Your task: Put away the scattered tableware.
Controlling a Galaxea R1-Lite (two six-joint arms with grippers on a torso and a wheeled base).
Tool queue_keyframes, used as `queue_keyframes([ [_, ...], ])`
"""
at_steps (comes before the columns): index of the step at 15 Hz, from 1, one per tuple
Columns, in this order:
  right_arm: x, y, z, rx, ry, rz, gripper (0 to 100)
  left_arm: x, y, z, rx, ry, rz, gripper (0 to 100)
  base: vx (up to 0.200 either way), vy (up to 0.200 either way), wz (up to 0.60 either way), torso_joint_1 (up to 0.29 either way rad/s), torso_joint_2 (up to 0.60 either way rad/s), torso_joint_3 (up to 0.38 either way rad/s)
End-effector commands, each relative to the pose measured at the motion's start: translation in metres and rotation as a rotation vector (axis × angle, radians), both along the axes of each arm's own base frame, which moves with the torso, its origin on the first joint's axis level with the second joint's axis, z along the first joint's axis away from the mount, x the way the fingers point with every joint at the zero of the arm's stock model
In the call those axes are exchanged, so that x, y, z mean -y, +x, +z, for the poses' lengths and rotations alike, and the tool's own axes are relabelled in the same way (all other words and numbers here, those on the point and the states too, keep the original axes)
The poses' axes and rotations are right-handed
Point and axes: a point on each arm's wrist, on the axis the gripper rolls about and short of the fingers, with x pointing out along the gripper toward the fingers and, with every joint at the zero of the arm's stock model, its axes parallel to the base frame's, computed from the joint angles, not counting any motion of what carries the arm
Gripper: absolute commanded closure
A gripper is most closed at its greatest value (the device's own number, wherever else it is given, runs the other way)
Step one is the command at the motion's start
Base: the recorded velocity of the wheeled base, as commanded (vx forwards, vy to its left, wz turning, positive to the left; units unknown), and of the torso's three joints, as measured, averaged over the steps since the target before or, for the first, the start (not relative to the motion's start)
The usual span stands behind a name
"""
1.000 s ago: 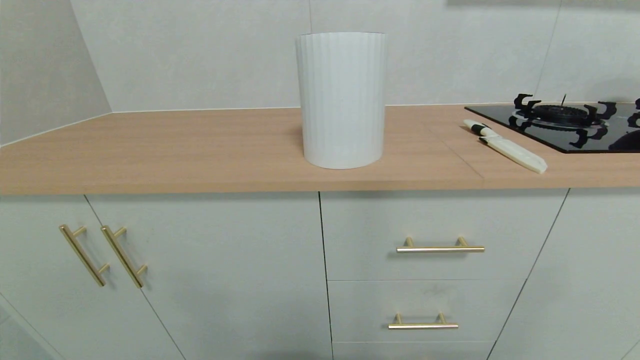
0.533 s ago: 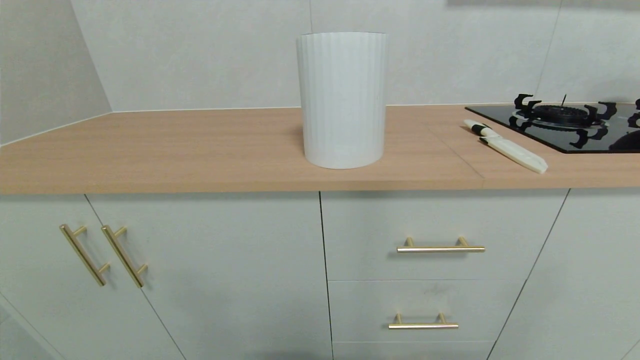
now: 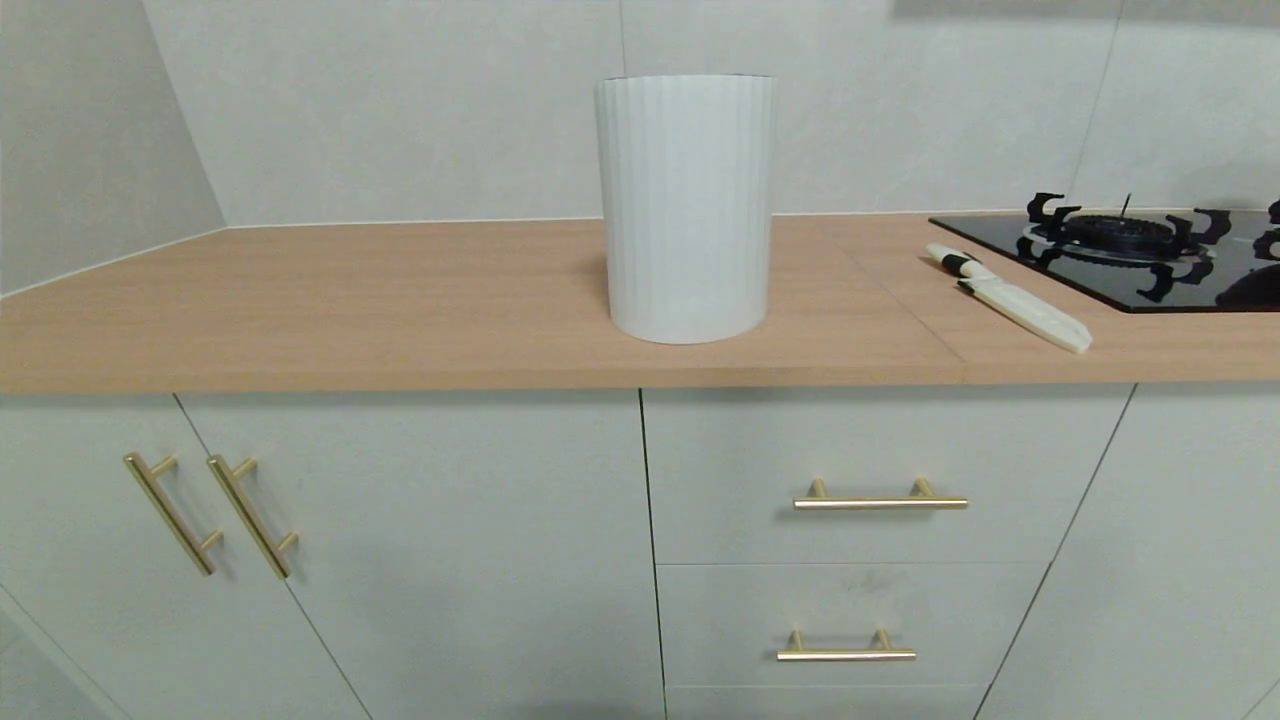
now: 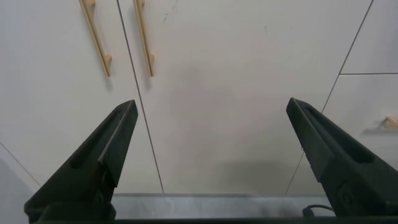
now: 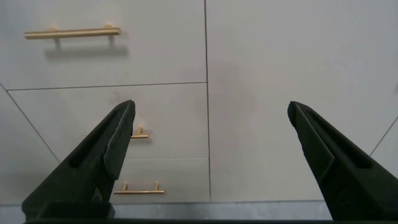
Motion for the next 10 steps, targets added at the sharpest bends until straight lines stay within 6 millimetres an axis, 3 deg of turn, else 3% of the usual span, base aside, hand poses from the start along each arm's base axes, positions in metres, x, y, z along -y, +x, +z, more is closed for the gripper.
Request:
queue_keyframes([
  [1,0.0000,0.0001,0.0001,-0.001,0.000,0.000,0,0.0000,0.0000,0.0001,0.000,0.000,0.000,0,0.000,0.000,0.00,0.066,-0.29,-0.237],
  [3,0.0000,0.0001,0.0001,-0.001,0.000,0.000,0,0.0000,0.0000,0.0001,0.000,0.000,0.000,0,0.000,0.000,0.00,0.098,-0.21,-0.291],
  [10,0.0000,0.0001,0.0001,-0.001,0.000,0.000,0,0.0000,0.0000,-0.0001,-0.002,0.000,0.000,0,0.000,0.000,0.00,0.149,-0.49,-0.306],
])
